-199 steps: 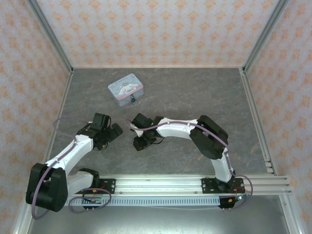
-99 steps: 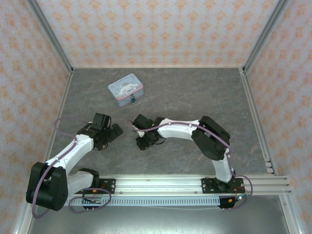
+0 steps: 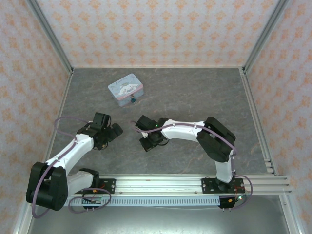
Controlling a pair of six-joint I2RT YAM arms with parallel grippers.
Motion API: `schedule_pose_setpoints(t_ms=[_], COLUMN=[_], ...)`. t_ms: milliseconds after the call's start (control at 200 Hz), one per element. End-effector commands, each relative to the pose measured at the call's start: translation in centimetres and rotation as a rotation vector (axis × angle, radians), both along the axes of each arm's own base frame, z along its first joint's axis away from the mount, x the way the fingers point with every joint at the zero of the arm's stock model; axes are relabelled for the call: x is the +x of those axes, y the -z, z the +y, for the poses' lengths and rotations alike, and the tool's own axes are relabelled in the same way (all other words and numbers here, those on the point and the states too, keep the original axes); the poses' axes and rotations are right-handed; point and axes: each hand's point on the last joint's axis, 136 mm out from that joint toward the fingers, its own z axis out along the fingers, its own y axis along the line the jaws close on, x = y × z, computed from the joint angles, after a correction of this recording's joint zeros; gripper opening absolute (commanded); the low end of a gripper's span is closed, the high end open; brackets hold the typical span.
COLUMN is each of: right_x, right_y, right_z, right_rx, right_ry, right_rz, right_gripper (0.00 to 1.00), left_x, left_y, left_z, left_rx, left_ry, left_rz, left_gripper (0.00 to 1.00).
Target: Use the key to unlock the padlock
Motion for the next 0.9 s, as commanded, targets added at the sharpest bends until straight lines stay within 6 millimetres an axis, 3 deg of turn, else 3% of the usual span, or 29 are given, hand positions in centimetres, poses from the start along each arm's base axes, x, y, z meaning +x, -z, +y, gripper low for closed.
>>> schedule_pose_setpoints(t_ms=[0, 230, 415, 611, 896], right_x=[0.3, 1.0, 2.5, 4.4, 6.8], right_y=[-0.5, -1.8, -4.0, -6.3, -11.5], right_z=[-1.5, -1.8, -2.2, -2.9, -2.5], right_rx=[-0.032, 0.018, 0.091, 0.136, 0.264], right_ry=[0.036, 0.069, 0.108, 0.113, 0.111], right_rz=[-0.019, -0.045, -0.097, -0.175, -0.334], right_gripper=[0.01, 0.00, 0.00, 0.00, 0.00], left_x=[0.1, 0.2, 1.2, 3.0, 6.0], left_y=[-0.8, -1.1, -2.5, -5.2, -10.7], left_z=[0.5, 0.3, -1.8, -5.2, -9.6], left_rx=[0.032, 0.016, -0.120, -0.369, -0.729], left_ry=[-0.016, -0.013, -0.029, -0.061, -0.096], left_rz=[-0.003, -0.012, -0.053, -0.119, -0.219], left_gripper=[1.00, 1.00, 1.00, 0.96, 0.82])
